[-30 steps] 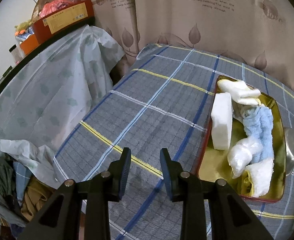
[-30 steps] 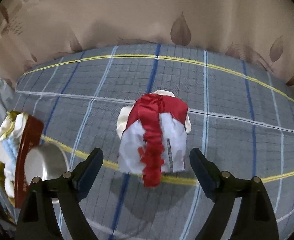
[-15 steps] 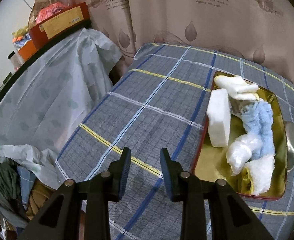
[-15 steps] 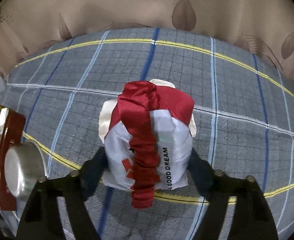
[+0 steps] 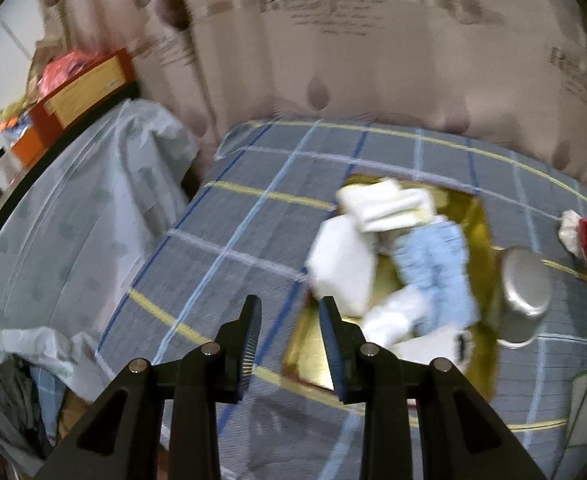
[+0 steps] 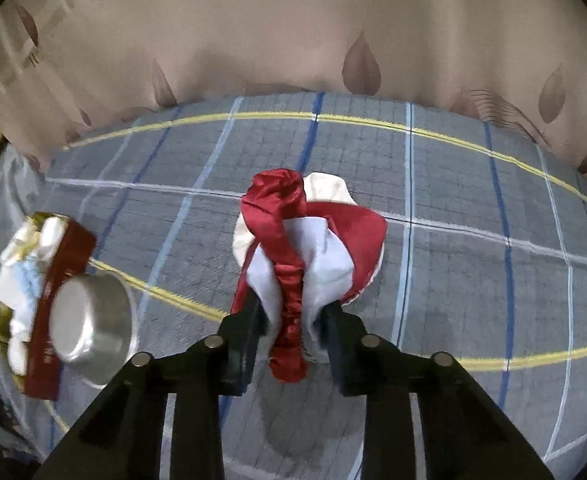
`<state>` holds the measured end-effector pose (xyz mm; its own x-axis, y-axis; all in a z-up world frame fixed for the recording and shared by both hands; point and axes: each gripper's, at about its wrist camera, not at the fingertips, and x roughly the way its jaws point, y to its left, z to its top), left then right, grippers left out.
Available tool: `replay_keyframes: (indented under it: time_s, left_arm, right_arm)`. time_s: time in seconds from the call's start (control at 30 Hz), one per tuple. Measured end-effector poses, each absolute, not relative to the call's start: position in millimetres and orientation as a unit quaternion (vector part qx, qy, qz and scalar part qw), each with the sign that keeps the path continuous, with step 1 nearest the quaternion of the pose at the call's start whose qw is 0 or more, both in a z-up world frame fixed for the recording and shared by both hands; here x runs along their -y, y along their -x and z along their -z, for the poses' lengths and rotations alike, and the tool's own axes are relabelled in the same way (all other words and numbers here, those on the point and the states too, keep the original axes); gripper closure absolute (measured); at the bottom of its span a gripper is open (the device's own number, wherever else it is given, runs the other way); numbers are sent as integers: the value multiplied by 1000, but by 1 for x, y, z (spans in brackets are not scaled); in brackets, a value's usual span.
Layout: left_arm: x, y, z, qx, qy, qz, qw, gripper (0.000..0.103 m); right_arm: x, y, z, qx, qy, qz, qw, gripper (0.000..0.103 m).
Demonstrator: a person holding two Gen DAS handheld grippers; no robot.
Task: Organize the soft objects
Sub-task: 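Grasp the cream scrunched cloth with the left gripper while the right grasps the pouch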
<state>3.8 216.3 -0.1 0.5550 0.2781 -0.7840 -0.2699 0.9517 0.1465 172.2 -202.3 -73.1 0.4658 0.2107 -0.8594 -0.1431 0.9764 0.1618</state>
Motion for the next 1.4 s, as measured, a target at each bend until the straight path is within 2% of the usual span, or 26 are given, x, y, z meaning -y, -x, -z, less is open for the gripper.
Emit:
replay_keyframes:
  time_s: [0.23,0.53,0.77,0.83,0.87,0.93,1.0,1.07,1.27,1.33,1.4]
  left_arm:
    - [-153,-27,-16,-440,-18,-78,894,72]
    - [-55,-72,-12,-448,-44,35,892,72]
    - [20,-117,3,-471,-46,121,873,54]
    - [47,-128,10,-474,-66,136,868,54]
    - [55,-131,12,-474,-71,139,867,54]
    - [74,-141,18,-475,-82,149,864,54]
    - [86,-150,23,-476,-80,157,862,54]
    - [96,-157,28,-481,-78,164,857,54]
    - [122,-179,43,-485,-93,178,851,53]
    - [129,-189,51,-496,-92,185,843,53]
    - [135,-197,61,-505,-96,182,838,53]
  right_arm:
    - [238,-130,54,-486,-57,-98,867,82]
    - [311,-91,66,-488,-105,-49,865,82]
    - [329,-75,89,-482,-77,-7,872,87]
    - [333,-75,95,-476,-92,-15,874,87]
    - [335,-74,97,-470,-101,-15,877,85]
    - [337,-77,100,-466,-116,-24,877,75]
    - [337,-78,102,-456,-127,-24,880,42]
    - [333,-80,104,-451,-125,-29,883,33]
    - [318,-94,124,-462,-95,-39,881,34]
    - [315,-93,126,-451,-73,-24,889,48]
    - [318,-91,126,-449,-62,-14,891,67]
